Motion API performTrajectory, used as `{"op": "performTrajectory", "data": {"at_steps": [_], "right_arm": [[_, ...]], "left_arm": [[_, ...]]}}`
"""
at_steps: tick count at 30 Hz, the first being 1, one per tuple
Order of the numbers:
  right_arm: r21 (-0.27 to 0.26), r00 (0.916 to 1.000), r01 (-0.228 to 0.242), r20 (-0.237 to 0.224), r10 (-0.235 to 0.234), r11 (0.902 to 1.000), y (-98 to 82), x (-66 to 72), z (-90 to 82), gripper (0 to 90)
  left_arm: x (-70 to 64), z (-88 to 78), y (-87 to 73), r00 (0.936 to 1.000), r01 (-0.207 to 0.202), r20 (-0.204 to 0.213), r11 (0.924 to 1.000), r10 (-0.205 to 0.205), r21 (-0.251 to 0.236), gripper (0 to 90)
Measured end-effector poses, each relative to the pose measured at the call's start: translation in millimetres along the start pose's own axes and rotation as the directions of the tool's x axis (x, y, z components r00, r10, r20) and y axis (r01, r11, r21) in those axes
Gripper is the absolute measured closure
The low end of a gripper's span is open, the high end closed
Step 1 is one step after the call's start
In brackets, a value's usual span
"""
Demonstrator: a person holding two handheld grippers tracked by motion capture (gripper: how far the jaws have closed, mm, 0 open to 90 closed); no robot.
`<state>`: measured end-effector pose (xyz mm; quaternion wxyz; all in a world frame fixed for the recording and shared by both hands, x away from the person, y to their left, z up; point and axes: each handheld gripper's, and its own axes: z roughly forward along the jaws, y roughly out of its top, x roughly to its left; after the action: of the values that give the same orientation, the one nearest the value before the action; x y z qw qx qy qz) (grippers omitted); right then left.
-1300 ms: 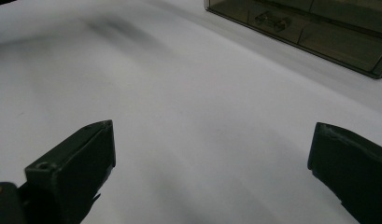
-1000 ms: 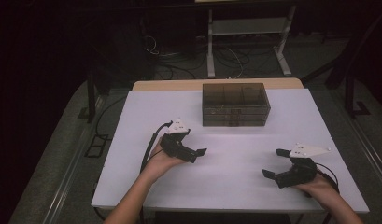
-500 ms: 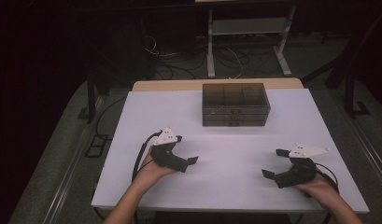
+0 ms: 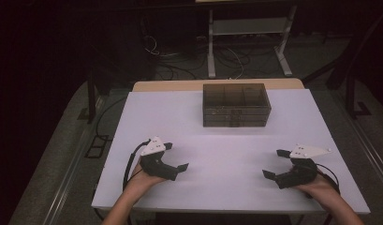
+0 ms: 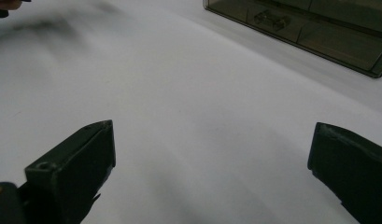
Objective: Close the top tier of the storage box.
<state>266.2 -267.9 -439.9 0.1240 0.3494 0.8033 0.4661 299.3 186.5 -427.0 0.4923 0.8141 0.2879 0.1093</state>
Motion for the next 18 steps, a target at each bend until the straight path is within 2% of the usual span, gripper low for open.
{"op": "performTrajectory", "data": {"at_steps": [9,18], "right_arm": [[0.003,1.0000,0.007,0.005,-0.007,1.0000,-0.1,0.3,0.5,0.3],[0.006,0.9999,0.016,0.004,-0.016,0.9999,0.2,0.7,1.3,0.3]], "left_arm": [[-1.5,-12.3,-12.1,0.9999,0.006,-0.010,1.0000,-0.006,0.007,0.0],[-1.4,-15.2,-16.6,0.9998,0.005,-0.021,0.9999,-0.005,0.009,0.0]]}}
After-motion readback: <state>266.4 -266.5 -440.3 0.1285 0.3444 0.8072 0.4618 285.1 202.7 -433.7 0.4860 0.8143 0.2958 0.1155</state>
